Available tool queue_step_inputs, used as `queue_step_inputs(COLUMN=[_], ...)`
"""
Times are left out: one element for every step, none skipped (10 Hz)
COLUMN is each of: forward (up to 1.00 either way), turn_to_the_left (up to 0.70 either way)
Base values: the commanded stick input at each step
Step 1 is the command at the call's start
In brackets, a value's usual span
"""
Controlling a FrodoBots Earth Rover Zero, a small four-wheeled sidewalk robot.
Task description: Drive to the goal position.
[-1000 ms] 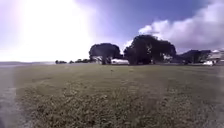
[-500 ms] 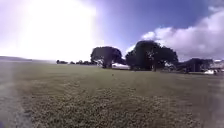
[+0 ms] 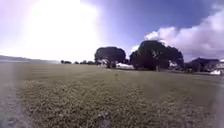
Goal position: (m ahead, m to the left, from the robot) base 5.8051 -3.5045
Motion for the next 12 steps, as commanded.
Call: queue_step_inputs(forward=[0.70,0.70,0.70,0.70,0.70,0.70,0.70,0.70,0.70,0.70,0.70,0.70], turn_to_the_left=[0.13,0.09,0.00,0.00,0.00,0.00,0.00,0.00,0.00,0.00,0.00,0.00])
